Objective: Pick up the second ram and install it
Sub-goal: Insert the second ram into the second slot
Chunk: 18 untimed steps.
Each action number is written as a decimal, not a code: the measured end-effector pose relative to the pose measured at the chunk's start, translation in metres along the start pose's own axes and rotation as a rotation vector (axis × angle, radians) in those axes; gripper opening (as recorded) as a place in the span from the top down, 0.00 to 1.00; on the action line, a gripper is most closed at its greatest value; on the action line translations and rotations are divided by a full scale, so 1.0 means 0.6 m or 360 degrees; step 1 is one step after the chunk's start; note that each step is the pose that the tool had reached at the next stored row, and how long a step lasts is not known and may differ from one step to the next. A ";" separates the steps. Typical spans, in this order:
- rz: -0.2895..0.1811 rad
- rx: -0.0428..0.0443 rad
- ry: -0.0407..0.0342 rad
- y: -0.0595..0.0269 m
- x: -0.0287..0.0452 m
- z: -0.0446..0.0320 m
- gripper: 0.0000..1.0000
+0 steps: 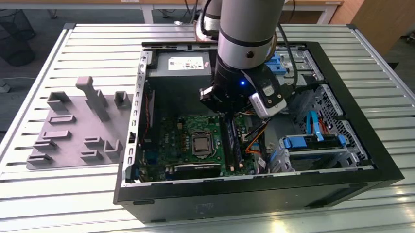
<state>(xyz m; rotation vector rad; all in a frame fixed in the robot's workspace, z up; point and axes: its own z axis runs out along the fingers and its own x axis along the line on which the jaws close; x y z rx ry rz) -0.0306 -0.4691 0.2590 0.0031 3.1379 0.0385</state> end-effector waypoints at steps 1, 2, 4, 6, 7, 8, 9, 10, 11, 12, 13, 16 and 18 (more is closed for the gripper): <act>0.0000 0.0000 0.0000 0.000 -0.001 0.002 0.86; 0.0000 0.0000 0.0000 0.000 -0.001 0.005 0.86; 0.0000 0.0000 0.0000 0.000 -0.001 0.009 0.86; 0.0000 0.0000 0.0000 0.000 -0.002 0.013 0.86; 0.0001 0.0000 0.0000 0.000 -0.002 0.016 0.86; 0.0001 0.0000 0.0000 0.000 -0.002 0.018 0.86; 0.0001 0.0000 0.0000 0.000 -0.002 0.019 0.86; 0.0001 0.0000 0.0000 -0.001 -0.002 0.019 0.86; 0.0001 0.0000 0.0000 -0.001 -0.002 0.019 0.86; 0.0001 0.0000 0.0000 -0.001 -0.002 0.019 0.86; 0.0001 0.0000 0.0000 -0.001 -0.002 0.019 0.86; 0.0001 0.0000 0.0000 -0.001 -0.002 0.020 0.86; 0.0001 0.0000 0.0000 -0.001 -0.002 0.020 0.86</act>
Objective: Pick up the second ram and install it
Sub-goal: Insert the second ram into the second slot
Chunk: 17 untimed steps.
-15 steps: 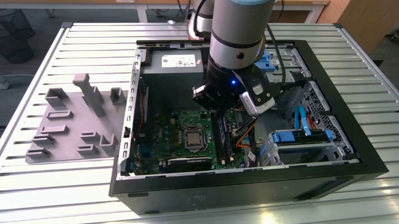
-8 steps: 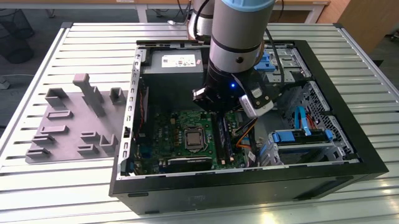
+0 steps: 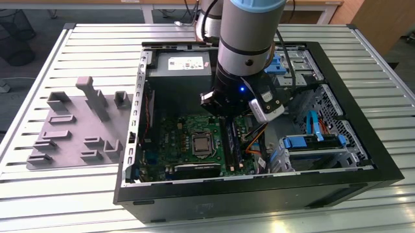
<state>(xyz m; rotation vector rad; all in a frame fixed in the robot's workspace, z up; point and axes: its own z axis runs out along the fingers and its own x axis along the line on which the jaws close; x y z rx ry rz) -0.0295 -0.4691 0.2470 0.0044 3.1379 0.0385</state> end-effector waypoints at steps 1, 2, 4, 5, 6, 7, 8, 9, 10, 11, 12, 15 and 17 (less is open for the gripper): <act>0.0000 0.0000 0.0000 0.000 0.000 0.000 0.86; 0.0000 0.0000 0.0000 0.000 0.000 0.000 0.86; 0.0000 0.0000 0.0000 -0.002 0.000 0.000 0.86; 0.0000 0.0000 0.0000 -0.003 0.000 0.000 0.86; 0.0001 0.0000 0.0000 -0.004 0.000 0.001 0.86; 0.0001 0.0000 0.0000 -0.004 0.000 0.001 0.86; 0.0001 0.0000 0.0000 -0.004 0.000 0.001 0.86; 0.0001 0.0000 0.0000 -0.004 0.000 0.001 0.86; 0.0001 0.0000 0.0000 -0.004 0.000 0.001 0.86; 0.0001 0.0000 0.0000 -0.004 0.000 0.001 0.86; 0.0001 0.0000 0.0000 -0.004 0.000 0.001 0.86; 0.0002 0.0000 0.0000 -0.004 -0.001 0.003 0.86; 0.0005 0.0000 0.0000 -0.004 -0.002 0.007 0.86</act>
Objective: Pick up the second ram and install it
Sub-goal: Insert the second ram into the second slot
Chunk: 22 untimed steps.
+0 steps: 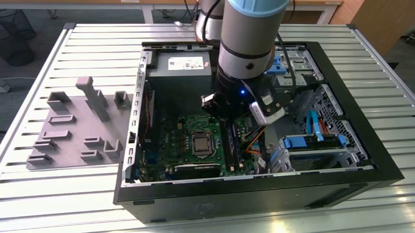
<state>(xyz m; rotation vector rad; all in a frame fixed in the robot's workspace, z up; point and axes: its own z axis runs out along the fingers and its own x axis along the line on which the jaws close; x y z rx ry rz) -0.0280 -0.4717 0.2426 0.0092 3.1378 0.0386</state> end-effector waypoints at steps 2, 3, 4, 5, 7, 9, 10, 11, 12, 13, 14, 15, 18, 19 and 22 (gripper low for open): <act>0.0002 0.0000 0.0000 0.000 -0.002 0.005 0.86; 0.0002 0.0000 0.0000 0.000 -0.002 0.006 0.86; 0.0003 0.0000 0.0000 -0.001 -0.002 0.008 0.86; 0.0003 0.0000 0.0000 -0.001 -0.002 0.009 0.86; 0.0003 0.0000 0.0000 -0.002 -0.003 0.011 0.86; 0.0003 0.0000 0.0000 -0.002 -0.003 0.011 0.86; 0.0003 0.0000 0.0000 -0.002 -0.003 0.011 0.86; 0.0003 0.0000 0.0000 -0.002 -0.003 0.012 0.86; 0.0003 0.0000 0.0000 -0.002 -0.003 0.012 0.86; 0.0003 -0.0001 0.0000 -0.002 -0.003 0.013 0.86; 0.0003 -0.0001 0.0000 -0.002 -0.003 0.014 0.86; 0.0003 0.0000 0.0000 -0.002 -0.003 0.015 0.86; 0.0003 0.0000 0.0000 -0.003 -0.002 0.017 0.86; 0.0003 0.0000 0.0000 -0.004 -0.002 0.018 0.86; 0.0004 0.0000 0.0000 -0.007 -0.003 0.020 0.86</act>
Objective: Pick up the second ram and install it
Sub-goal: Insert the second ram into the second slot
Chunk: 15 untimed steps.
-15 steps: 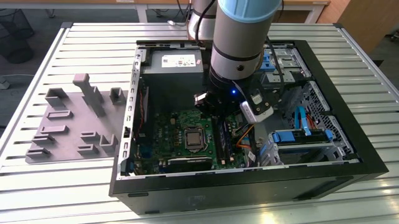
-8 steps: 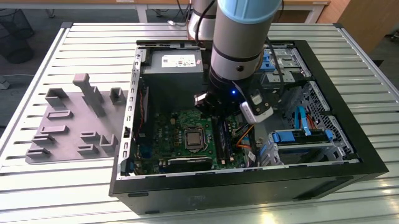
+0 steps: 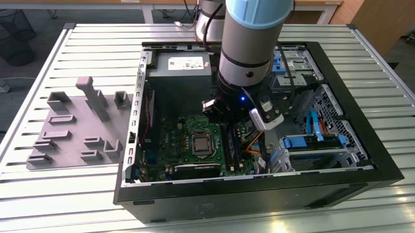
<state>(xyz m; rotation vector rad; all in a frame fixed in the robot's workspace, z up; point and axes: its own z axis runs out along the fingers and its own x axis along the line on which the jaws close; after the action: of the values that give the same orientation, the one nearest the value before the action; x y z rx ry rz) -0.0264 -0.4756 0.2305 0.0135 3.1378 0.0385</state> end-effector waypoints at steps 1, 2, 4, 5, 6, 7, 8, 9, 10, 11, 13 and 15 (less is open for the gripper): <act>0.0000 0.0000 0.0000 -0.001 0.000 0.001 0.86; 0.0000 0.0000 0.0000 -0.002 0.000 0.002 0.86; 0.0001 0.0000 0.0000 -0.003 0.000 0.004 0.86; 0.0001 0.0000 0.0000 -0.003 0.000 0.005 0.86; 0.0000 0.0000 0.0000 -0.003 0.000 0.006 0.86; 0.0001 0.0000 0.0000 -0.003 0.000 0.006 0.86; 0.0001 0.0000 0.0000 -0.004 0.000 0.007 0.86; 0.0001 0.0000 0.0000 -0.004 0.000 0.008 0.86; 0.0003 0.0000 0.0000 -0.005 0.000 0.009 0.86; 0.0006 0.0000 0.0000 -0.005 0.000 0.011 0.86; 0.0009 0.0000 0.0000 -0.006 0.000 0.013 0.86; 0.0010 0.0000 0.0000 -0.006 0.000 0.015 0.86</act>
<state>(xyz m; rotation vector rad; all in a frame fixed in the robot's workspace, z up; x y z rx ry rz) -0.0265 -0.4789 0.2213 0.0230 3.1377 0.0386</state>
